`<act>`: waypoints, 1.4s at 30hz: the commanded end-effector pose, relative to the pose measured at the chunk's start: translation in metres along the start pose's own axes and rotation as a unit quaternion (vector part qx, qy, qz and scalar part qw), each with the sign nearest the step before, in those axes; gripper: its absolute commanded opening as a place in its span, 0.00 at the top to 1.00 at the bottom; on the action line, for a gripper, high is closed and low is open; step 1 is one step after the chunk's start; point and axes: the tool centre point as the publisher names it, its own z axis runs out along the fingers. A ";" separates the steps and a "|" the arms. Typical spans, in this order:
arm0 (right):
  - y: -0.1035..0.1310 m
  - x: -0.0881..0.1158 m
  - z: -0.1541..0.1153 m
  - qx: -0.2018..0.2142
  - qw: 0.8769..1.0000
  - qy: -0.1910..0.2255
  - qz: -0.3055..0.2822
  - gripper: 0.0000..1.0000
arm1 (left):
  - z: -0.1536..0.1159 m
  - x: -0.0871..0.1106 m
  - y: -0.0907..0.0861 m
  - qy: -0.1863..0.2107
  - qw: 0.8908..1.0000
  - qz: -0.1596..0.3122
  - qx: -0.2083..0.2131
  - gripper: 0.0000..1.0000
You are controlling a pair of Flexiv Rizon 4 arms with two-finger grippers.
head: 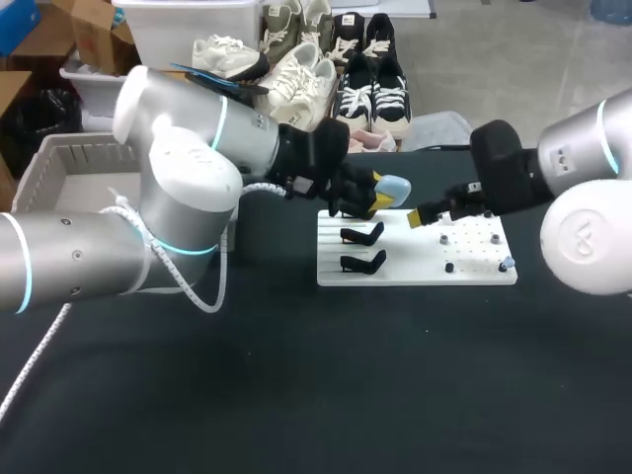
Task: Pick up each earbud case from the left stands, insert the matching earbuds, close the lid, and place the case in the box.
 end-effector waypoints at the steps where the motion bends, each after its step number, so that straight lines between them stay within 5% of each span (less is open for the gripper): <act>1: -0.003 -0.005 0.005 -0.036 0.999 0.002 -0.001 0.00 | -0.002 -0.003 -0.007 -0.002 1.000 0.003 -0.001 1.00; 29: -0.014 -0.026 0.013 -0.033 0.999 0.001 0.003 0.00 | 0.000 -0.007 -0.029 -0.015 1.000 0.017 0.019 1.00; 42: -0.024 -0.030 -0.018 0.001 1.000 -0.026 0.007 0.00 | -0.001 0.005 -0.036 -0.056 0.998 0.019 0.015 1.00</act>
